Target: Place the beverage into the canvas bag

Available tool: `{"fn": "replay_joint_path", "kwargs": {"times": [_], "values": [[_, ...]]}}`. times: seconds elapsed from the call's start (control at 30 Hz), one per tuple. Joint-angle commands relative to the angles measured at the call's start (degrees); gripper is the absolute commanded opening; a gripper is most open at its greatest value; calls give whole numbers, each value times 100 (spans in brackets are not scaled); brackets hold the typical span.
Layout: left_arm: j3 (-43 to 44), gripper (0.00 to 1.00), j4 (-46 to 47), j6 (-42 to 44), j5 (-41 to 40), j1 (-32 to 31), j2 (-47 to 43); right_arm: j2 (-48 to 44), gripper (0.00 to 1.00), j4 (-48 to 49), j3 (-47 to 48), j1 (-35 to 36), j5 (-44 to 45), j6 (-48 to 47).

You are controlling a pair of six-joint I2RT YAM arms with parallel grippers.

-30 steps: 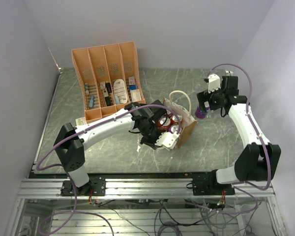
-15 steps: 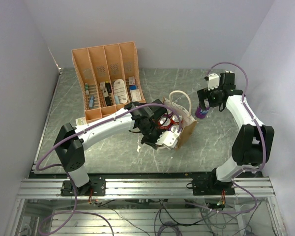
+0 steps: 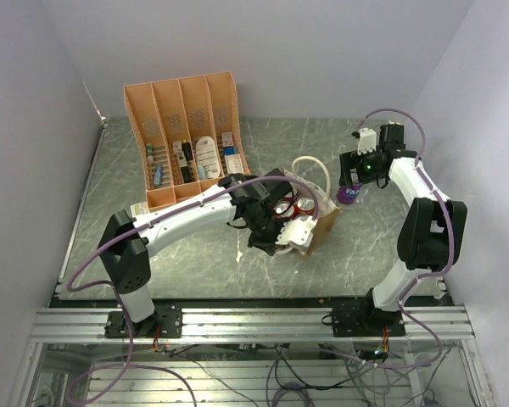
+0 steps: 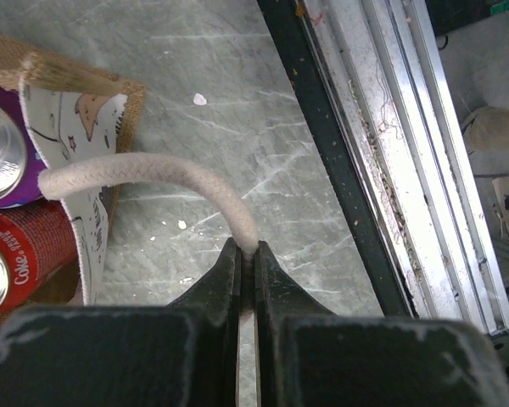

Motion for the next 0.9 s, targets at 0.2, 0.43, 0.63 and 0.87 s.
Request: {"fn": "replay_joint_path", "kwargs": {"times": [0.2,0.43,0.63,0.87], "values": [[225,7,48,-203,12,-128,19,213,79,-195,112,-70,-365,-97],[243,7,2,-170,-6,-167,8,314,80,-125,100,-101,-242,-114],[193,7,54,-179,-40,-172,-13,295,78,-131,102,-116,-301,-121],[138,7,162,-210,-91,-198,-94,-145,64,-5,34,-127,-301,-121]]}}
